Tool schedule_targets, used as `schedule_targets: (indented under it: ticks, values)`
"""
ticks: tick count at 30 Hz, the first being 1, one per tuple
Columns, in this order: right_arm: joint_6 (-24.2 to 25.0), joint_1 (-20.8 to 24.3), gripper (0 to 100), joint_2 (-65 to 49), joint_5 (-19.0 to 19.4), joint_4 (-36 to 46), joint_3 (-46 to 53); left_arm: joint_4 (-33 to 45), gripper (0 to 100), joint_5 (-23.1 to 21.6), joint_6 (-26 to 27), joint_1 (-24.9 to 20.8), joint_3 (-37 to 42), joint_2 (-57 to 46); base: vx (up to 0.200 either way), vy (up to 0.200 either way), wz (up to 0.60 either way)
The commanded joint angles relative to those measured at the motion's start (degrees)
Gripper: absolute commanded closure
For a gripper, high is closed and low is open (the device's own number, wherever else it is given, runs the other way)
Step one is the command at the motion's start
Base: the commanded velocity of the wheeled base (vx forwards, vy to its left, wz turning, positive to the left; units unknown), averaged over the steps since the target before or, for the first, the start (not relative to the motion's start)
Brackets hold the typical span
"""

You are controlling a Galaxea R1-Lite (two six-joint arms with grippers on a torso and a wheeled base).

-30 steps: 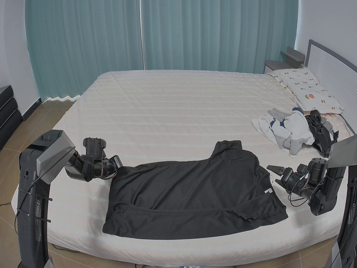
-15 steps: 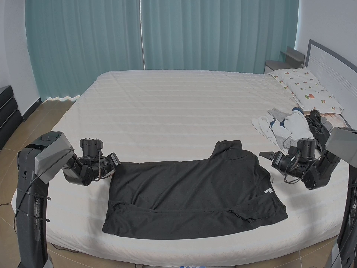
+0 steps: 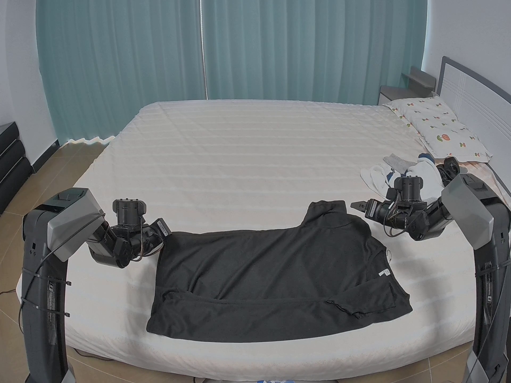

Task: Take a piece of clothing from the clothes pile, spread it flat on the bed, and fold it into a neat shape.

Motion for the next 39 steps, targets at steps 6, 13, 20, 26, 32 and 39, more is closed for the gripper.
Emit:
schedule_targets:
  ticks: [6, 13, 20, 26, 32, 39]
  values:
    - [-1.5, 0.7, 0, 9.2, -1.5, 7.7, -13.1, -0.4, 100, 0.0, -2.0, -0.1, 2.0, -0.9, 0.000, 0.000, 0.00]
    - [-0.8, 0.8, 0, 12.0, -1.5, 9.2, -18.3, -0.4, 100, 0.0, -2.0, -0.1, 2.0, -0.9, 0.000, 0.000, 0.00]
    - [-0.3, 0.9, 0, 12.3, -1.5, 10.2, -19.4, -0.5, 100, 0.0, -2.0, -0.1, 2.1, -0.7, 0.000, 0.000, 0.00]
    - [1.4, 1.8, 100, 12.0, -1.5, 10.2, -19.0, -0.5, 100, 0.0, -2.0, -0.1, 2.1, -0.6, 0.000, 0.000, 0.00]
    - [2.2, 1.6, 100, 11.2, -1.5, 10.0, -18.7, -0.4, 100, 0.1, -2.0, 0.0, 1.9, -0.8, 0.000, 0.000, 0.00]
    - [5.0, 1.1, 100, 8.4, -2.0, 8.7, -15.4, -0.2, 100, 0.2, -2.0, 0.3, 0.7, -1.1, 0.000, 0.000, 0.00]
